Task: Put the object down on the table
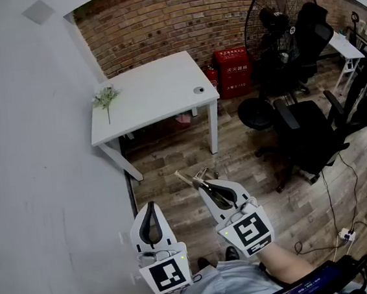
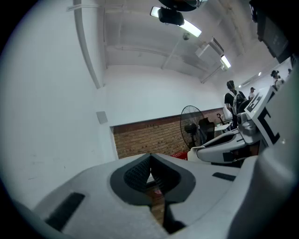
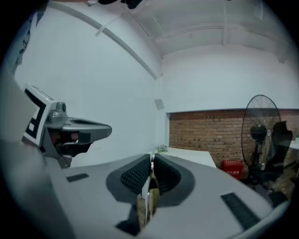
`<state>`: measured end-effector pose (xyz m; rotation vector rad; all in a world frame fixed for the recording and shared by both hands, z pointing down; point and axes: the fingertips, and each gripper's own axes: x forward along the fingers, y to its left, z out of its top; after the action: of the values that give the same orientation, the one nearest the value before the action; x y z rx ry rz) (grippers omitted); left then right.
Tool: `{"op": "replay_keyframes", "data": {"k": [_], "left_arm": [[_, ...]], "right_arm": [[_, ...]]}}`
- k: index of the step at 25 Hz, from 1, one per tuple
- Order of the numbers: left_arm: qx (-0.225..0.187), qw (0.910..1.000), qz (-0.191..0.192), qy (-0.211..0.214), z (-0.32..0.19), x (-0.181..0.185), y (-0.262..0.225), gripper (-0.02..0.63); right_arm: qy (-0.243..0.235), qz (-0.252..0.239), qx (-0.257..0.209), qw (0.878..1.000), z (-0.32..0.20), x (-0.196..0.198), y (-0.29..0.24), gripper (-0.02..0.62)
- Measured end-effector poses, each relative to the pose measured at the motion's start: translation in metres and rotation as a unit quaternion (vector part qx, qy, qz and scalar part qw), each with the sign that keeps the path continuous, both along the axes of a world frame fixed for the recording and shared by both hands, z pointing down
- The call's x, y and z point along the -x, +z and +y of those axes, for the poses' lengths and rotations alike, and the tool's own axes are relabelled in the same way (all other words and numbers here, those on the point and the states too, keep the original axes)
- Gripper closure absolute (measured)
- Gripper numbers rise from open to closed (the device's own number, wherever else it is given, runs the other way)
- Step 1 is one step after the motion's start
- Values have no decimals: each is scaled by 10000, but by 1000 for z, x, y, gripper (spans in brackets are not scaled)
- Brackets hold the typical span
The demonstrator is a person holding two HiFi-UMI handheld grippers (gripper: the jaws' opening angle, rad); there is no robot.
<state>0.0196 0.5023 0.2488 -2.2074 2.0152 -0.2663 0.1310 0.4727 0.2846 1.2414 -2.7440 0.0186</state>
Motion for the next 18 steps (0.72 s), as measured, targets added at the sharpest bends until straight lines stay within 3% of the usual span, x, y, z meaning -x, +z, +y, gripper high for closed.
{"op": "replay_keyframes", "data": {"k": [18], "left_arm": [[249,9996,6,-147,3,-48,24,597]], "right_arm": [[-112,-89,237,9996,0,-51,24,561]]}}
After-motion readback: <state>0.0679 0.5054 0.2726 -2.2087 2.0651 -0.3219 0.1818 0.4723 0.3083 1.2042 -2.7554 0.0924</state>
